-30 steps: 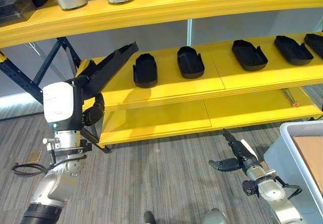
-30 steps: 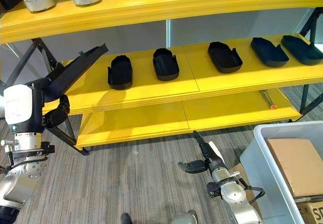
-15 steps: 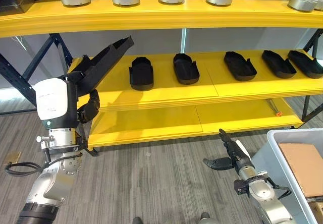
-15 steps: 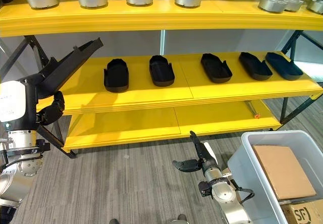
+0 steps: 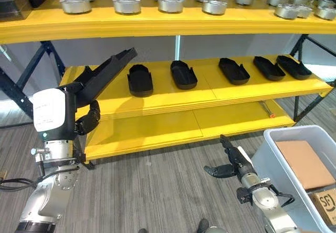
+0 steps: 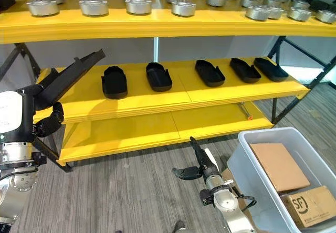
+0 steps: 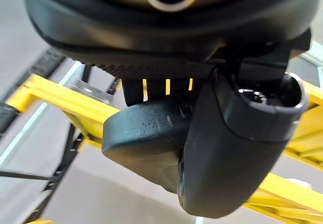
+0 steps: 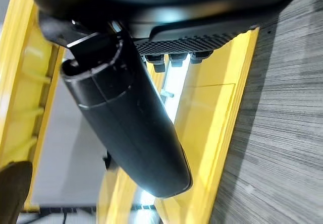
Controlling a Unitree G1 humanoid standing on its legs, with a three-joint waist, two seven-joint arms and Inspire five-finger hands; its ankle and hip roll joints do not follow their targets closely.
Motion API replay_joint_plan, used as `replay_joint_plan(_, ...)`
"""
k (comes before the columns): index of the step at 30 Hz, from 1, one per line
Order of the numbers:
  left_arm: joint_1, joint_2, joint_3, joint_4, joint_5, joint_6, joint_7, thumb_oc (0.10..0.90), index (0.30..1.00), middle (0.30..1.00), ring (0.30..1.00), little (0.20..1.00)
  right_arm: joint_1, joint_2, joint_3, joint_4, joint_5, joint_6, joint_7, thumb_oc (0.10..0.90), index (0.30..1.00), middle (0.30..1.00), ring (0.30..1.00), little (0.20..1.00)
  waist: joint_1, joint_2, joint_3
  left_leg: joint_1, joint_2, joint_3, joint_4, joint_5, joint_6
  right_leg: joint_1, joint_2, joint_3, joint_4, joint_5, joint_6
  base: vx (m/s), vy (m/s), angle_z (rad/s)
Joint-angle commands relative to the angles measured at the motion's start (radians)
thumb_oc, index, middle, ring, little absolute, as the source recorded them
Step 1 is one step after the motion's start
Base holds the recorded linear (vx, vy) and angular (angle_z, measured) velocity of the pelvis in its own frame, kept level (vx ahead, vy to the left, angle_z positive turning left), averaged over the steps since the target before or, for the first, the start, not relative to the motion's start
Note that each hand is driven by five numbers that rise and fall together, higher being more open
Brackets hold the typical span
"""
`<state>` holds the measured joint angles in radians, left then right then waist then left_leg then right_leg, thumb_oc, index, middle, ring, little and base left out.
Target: Move parts from the plastic box to the shelf.
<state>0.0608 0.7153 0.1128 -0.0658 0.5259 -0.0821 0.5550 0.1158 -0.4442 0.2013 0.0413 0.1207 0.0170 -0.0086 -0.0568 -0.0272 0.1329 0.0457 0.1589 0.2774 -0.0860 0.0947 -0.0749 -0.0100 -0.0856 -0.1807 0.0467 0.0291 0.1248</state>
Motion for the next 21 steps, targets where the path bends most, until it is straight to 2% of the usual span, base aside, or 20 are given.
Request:
replay_joint_plan(1,-0.197,0.026,0.020,-0.028,0.048,-0.063,0.099,0.400,0.300,0.300,0.300,0.300,-0.077,-0.031,-0.055,-0.109,0.017,-0.074,-0.012,0.900,1.000,1.000,1.000,1.000,-0.063,0.008,-0.050,0.056,-0.164,-0.054,-0.001,-0.110,0.074,0.054,0.070,0.103,-0.113,0.040,-0.008,0.13,-0.119,1.11)
replay_joint_plan(4,-0.199,0.025,0.008,-0.012,0.043,-0.063,0.127,0.400,0.300,0.300,0.300,0.300,-0.067,-0.032,-0.059,-0.067,0.019,-0.121,0.003,0.900,1.000,1.000,1.000,1.000,-0.075,0.018,-0.047,0.066,-0.157,-0.054,0.004,-0.109,0.065,0.064,0.063,0.124,-0.127,0.042,-0.010,0.14,-0.165,0.47)
replay_joint_plan(9,-0.212,0.035,-0.004,-0.011,0.034,-0.036,0.149,0.400,0.300,0.300,0.300,0.300,-0.087,-0.040,-0.040,-0.066,0.019,-0.141,0.011,0.900,1.000,1.000,1.000,1.000,-0.078,0.018,-0.038,0.054,-0.154,-0.035,0.080,-0.140,0.059,0.068,0.063,0.117,-0.115,0.023,-0.023,0.06,-0.105,0.05)
replay_joint_plan(10,-0.210,0.042,-0.008,-0.019,0.026,-0.018,0.153,0.400,0.300,0.300,0.300,0.300,-0.096,-0.050,-0.033,-0.063,0.021,-0.144,0.017,0.900,1.000,1.000,1.000,1.000,-0.077,0.009,-0.030,0.028,-0.153,-0.005,0.189,-0.167,0.060,0.075,0.055,0.096,-0.096,0.005,-0.038,0.04,-0.150,0.14)
replay_joint_plan(12,-0.211,0.040,-0.012,-0.025,0.027,-0.010,0.153,0.400,0.300,0.300,0.300,0.300,-0.097,-0.064,-0.031,-0.059,0.024,-0.154,0.022,0.900,1.000,1.000,1.000,1.000,-0.073,-0.006,-0.013,-0.036,-0.132,0.006,0.356,-0.139,0.041,0.082,0.047,0.083,-0.077,-0.004,-0.059,0.01,-0.177,0.15)
replay_joint_plan(14,-0.214,0.039,-0.011,-0.028,0.033,0.003,0.152,0.400,0.300,0.300,0.300,0.300,-0.098,-0.070,-0.028,-0.050,0.024,-0.168,0.035,0.900,1.000,1.000,1.000,1.000,-0.072,-0.007,0.002,-0.092,-0.100,-0.016,0.443,-0.108,0.023,0.081,0.053,0.084,-0.061,-0.011,-0.072,0.01,-0.095,0.25)
replay_joint_plan(16,-0.212,0.047,-0.005,-0.027,0.025,0.010,0.156,0.400,0.300,0.300,0.300,0.300,-0.105,-0.078,-0.025,-0.040,0.024,-0.173,0.047,0.900,1.000,1.000,1.000,1.000,-0.074,0.002,0.007,-0.090,-0.070,-0.019,0.399,-0.088,0.014,0.080,0.057,0.080,-0.047,-0.021,-0.074,0.05,0.039,0.23)
replay_joint_plan(19,-0.209,0.062,0.008,-0.027,0.010,0.025,0.155,0.400,0.300,0.300,0.300,0.300,-0.101,-0.085,-0.024,-0.035,0.020,-0.187,0.071,0.900,1.000,1.000,1.000,1.000,-0.083,0.018,-0.001,-0.037,-0.026,-0.015,0.194,-0.043,0.002,0.089,0.050,0.067,-0.044,-0.038,-0.063,0.10,0.139,0.06)
replay_joint_plan(21,-0.211,0.067,0.012,-0.022,0.002,0.025,0.153,0.400,0.300,0.300,0.300,0.300,-0.092,-0.091,-0.023,-0.042,0.021,-0.186,0.076,0.900,1.000,1.000,1.000,1.000,-0.084,0.024,-0.006,-0.026,-0.009,-0.026,0.118,-0.012,-0.011,0.098,0.047,0.064,-0.047,-0.045,-0.059,0.10,0.144,0.20)
